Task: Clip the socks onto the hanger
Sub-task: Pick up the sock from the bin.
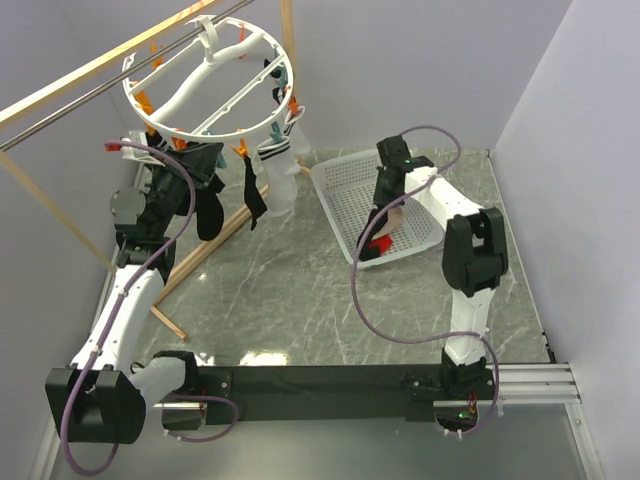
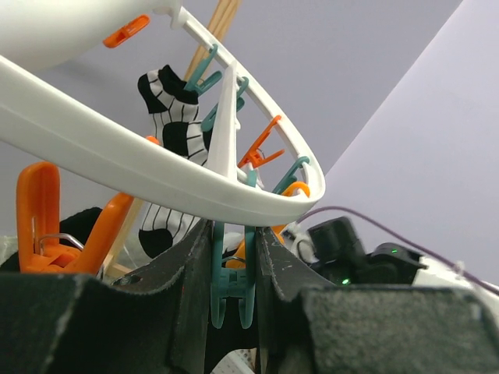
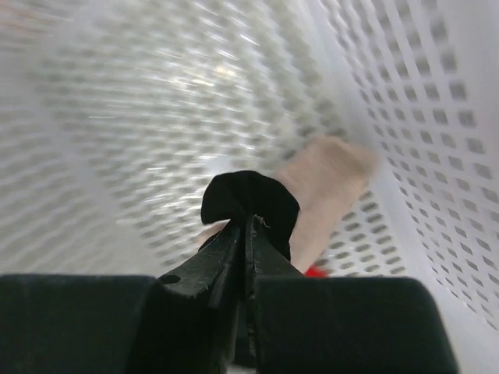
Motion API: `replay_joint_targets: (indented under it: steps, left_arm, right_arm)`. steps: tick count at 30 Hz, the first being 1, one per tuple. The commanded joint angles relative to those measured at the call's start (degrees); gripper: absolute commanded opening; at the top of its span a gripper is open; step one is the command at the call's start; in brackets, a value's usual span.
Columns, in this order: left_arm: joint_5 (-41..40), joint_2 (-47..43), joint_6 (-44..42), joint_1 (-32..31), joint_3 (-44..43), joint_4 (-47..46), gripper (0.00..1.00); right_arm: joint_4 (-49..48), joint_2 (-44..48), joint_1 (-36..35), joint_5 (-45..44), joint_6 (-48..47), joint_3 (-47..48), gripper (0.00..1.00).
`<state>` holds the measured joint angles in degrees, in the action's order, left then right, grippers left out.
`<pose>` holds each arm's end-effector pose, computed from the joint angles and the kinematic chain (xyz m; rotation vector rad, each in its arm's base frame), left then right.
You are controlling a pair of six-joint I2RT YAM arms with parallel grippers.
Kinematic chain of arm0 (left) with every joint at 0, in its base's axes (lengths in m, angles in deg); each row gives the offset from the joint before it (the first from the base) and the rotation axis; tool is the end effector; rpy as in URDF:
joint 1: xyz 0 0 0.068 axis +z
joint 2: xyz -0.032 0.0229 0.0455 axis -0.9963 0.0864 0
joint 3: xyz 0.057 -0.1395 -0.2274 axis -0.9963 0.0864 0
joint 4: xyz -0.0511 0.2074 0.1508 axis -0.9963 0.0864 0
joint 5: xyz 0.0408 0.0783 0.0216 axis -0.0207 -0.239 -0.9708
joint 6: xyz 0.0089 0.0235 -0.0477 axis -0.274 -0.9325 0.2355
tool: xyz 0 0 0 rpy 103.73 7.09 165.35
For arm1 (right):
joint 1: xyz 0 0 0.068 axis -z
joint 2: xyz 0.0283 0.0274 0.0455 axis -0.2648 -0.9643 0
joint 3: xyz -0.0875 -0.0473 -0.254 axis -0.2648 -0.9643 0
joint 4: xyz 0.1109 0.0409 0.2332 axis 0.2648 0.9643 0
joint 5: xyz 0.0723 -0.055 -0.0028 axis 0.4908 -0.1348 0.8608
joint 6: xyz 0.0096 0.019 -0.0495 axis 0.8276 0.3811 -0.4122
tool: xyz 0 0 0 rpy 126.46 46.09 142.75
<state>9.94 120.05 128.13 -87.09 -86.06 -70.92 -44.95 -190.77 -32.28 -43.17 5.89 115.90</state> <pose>0.2403 -0.0214 0.3974 -0.1009 1.2410 -0.8958 0.4242 0.1244 0.2226 0.2165 2.6067 0.0884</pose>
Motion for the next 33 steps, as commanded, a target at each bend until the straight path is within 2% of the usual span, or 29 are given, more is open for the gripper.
replay_joint_targets:
  steps: [1, 4, 5, 9, 11, 14, 15, 22, 24, 26, 33]
  left_arm:
    - [-2.0, -2.3, 0.3, 0.1, -0.5, -1.5, 0.09]
    - [-2.1, -2.9, 0.5, 0.1, 0.1, -1.6, 0.09]
    - [-2.1, -3.1, 0.5, 0.0, 0.3, -1.6, 0.09]
    - [-2.6, -3.8, 0.3, -0.1, 0.7, -1.1, 0.09]
    - [-2.8, -4.1, 0.2, -0.1, 0.8, -0.5, 0.08]
    - [-2.9, -4.3, 0.0, -0.2, 0.9, 0.0, 0.08]
    - [-2.9, -4.5, 0.1, -0.2, 0.9, 0.1, 0.08]
    - [-3.0, -4.1, -0.9, -0.5, 0.4, 0.9, 0.08]
    - [-3.1, -3.8, -0.9, -0.5, 0.3, 1.0, 0.08]
    - [-2.8, -3.5, -0.9, -0.5, 0.2, 0.7, 0.08]
    - [-2.5, -2.8, -1.9, -0.6, -1.0, 1.7, 0.08]
  right_arm:
    - [-6.9, 9.0, -0.6, 8.8, -3.4, 2.0, 0.08]
    - [-12.1, 11.3, -0.6, 17.1, -5.6, -1.1, 0.07]
    - [-12.8, 11.5, -0.8, 18.1, -6.5, -1.6, 0.11]
    - [-8.4, 8.5, -1.0, 15.8, -7.5, -0.3, 0.15]
    - [-8.6, 8.3, -1.1, 19.6, -8.3, -1.3, 0.16]
    - [-12.6, 9.1, -1.8, 22.4, -9.0, -5.4, 0.26]
    - [-13.5, 8.7, -2.1, 22.5, -9.0, -6.1, 0.32]
    - [-9.3, 3.3, -2.7, 18.0, -8.2, -0.5, 0.39]
    - [-8.9, 2.4, -2.8, 16.1, -8.1, 1.6, 0.45]
    - [-8.6, 1.2, -2.7, 13.1, -7.6, 3.4, 0.48]
    - [-5.4, -6.7, -2.8, 8.6, -9.2, 14.6, 0.48]
